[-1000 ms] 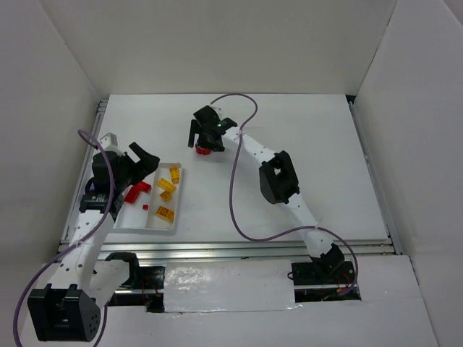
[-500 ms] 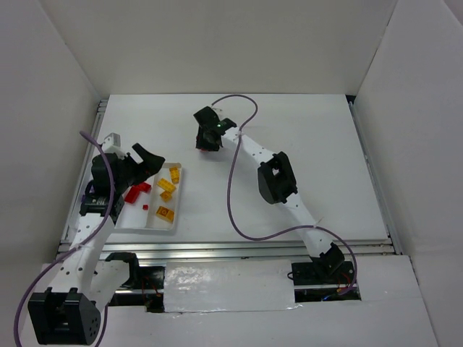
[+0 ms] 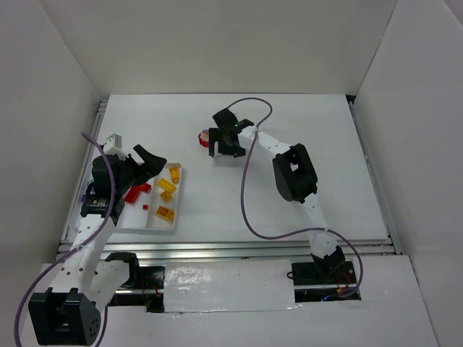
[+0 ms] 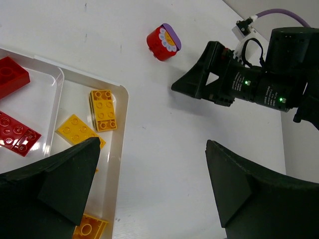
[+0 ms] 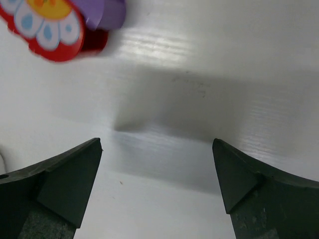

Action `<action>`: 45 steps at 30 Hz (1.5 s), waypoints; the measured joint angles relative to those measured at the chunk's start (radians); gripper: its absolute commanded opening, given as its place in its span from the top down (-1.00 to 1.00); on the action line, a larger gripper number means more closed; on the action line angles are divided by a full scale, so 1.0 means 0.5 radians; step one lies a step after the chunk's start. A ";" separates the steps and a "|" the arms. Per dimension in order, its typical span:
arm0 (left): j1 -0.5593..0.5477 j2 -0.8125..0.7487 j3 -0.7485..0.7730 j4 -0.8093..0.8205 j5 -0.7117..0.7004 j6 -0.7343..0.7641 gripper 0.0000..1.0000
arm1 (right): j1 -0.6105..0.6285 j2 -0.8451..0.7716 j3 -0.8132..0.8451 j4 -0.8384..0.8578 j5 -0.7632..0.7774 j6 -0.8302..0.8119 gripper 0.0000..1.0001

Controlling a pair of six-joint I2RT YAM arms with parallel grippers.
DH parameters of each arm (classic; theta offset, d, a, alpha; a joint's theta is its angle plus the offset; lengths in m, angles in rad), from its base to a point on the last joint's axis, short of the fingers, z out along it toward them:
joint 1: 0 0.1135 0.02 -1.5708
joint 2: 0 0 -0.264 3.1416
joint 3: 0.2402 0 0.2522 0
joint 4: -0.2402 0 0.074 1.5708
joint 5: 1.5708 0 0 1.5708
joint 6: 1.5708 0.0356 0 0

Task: Sort the legos into containers by color

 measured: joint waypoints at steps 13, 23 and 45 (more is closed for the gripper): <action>0.000 0.010 0.000 0.089 0.091 0.002 -0.99 | 0.033 0.262 0.535 -0.076 -0.122 -1.172 -0.99; 0.000 0.049 0.000 0.108 0.124 0.008 -0.99 | -0.050 0.404 0.780 -0.064 -0.392 -1.556 -0.99; -0.338 0.713 0.577 -0.133 -0.270 0.023 -0.99 | -0.034 -0.884 -0.472 0.467 -0.339 -1.263 -0.99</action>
